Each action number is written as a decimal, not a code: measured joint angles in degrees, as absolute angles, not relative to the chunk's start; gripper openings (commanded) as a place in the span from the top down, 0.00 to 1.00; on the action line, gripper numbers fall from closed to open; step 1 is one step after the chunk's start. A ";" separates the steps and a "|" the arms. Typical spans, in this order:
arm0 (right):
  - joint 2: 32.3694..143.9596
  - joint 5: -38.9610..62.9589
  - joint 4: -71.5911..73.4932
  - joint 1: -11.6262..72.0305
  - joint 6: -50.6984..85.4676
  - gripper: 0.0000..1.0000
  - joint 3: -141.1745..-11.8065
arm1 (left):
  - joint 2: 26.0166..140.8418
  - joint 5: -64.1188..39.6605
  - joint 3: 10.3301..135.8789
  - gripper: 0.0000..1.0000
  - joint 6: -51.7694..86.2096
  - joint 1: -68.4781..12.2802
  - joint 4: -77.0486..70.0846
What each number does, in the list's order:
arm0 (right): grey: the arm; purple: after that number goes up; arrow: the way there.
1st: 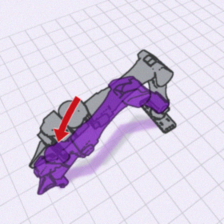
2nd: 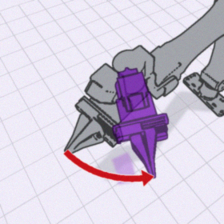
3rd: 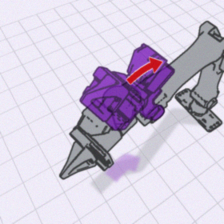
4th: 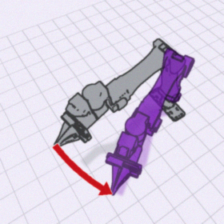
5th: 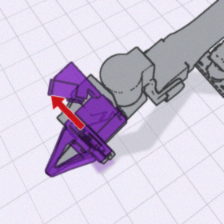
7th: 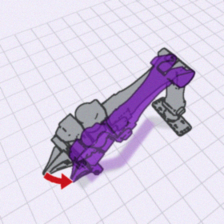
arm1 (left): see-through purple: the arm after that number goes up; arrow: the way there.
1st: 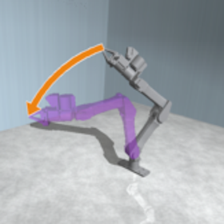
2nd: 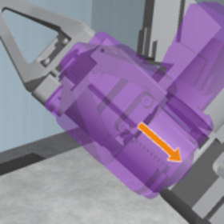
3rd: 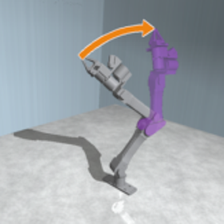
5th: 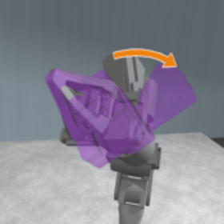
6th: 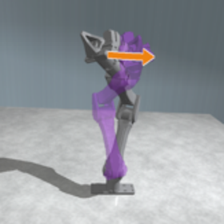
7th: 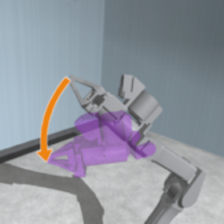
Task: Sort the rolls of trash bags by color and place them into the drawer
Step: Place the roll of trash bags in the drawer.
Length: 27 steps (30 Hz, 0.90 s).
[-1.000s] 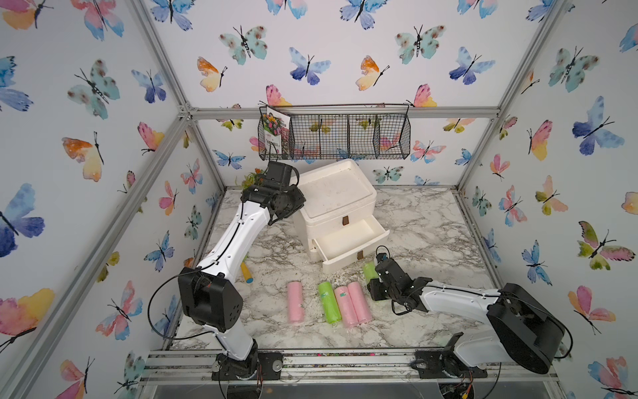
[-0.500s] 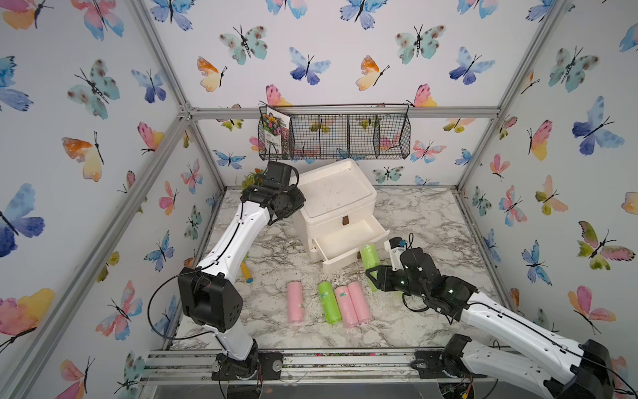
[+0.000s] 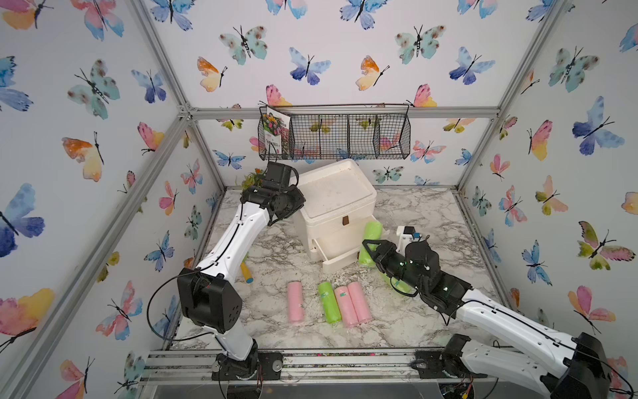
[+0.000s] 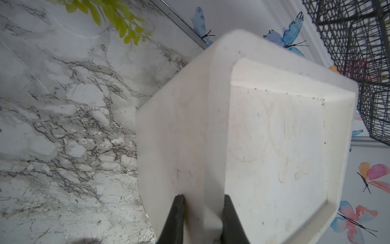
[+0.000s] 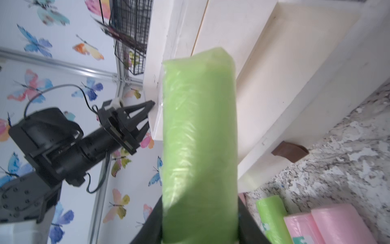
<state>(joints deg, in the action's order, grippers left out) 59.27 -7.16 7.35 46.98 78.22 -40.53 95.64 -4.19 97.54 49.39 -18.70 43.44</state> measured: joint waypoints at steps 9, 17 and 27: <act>68.10 -16.60 12.03 46.98 92.31 0.54 -40.53 | 95.59 -4.84 97.41 0.95 49.47 -18.70 43.22; 75.59 -18.81 13.10 47.05 96.05 0.53 -43.03 | 95.09 -5.85 96.42 0.95 49.47 -18.44 42.22; 80.77 -18.85 17.37 47.57 98.13 0.39 -45.56 | 95.09 -6.33 96.42 0.95 49.47 -18.33 42.17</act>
<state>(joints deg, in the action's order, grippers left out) 80.77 -18.85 17.37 47.57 98.13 -45.56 95.09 -6.33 96.42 49.47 -18.33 42.17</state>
